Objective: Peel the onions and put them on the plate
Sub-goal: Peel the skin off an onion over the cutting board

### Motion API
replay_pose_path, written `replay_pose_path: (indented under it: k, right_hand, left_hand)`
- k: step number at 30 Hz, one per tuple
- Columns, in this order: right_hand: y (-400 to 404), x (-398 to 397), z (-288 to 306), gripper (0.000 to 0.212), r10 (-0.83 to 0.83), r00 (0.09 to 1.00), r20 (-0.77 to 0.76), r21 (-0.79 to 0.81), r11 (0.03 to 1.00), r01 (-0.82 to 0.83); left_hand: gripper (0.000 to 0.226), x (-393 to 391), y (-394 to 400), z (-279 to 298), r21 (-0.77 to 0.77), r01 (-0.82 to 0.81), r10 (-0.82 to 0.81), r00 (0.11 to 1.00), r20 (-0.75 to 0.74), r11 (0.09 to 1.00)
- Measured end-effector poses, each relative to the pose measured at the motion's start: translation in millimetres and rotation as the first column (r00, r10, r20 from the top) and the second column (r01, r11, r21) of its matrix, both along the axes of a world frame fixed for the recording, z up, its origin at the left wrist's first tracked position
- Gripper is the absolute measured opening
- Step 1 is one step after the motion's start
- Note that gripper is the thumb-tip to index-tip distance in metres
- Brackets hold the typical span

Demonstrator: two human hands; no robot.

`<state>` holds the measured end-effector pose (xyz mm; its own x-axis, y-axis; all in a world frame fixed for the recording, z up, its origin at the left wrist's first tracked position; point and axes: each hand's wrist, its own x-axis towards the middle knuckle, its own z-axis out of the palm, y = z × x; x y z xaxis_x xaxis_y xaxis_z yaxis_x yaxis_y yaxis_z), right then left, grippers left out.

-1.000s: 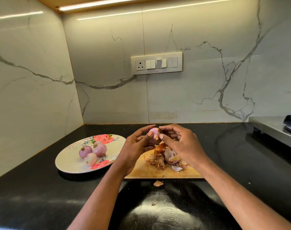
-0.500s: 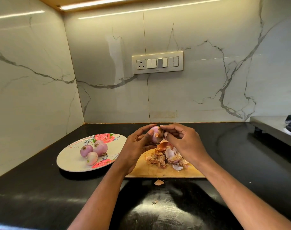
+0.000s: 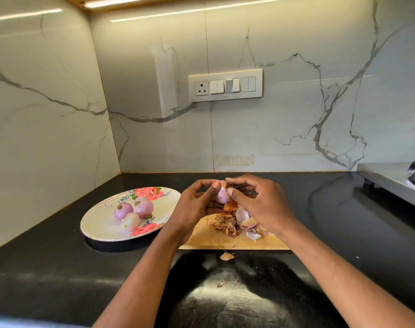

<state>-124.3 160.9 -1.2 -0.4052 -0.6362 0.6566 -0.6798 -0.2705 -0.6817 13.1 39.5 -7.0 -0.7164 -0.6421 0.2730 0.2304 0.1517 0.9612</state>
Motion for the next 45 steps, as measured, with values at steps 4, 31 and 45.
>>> replay_pose_path:
  k: [4, 31, 45]
  right_hand:
    - [-1, -2, 0, 0.018, -0.035, 0.998, -0.056, -0.022, 0.999, 0.033]
    - [-2, -21, -5, 0.008, -0.208, 0.971, -0.117, 0.103, 0.970, 0.220]
    - [5, 0, 1, 0.026, -0.035, 0.992, -0.119, -0.048, 0.998, 0.030]
  left_hand:
    - [0.046, 0, -1, 0, -0.004, -0.004, 0.004, 1.000, 0.001, 1.000]
    - [0.045, 4, 1, 5, 0.080, 0.077, -0.073, 0.996, -0.048, 0.994]
    - [0.043, 4, 1, 2, -0.038, 0.026, -0.026, 1.000, 0.011, 0.999]
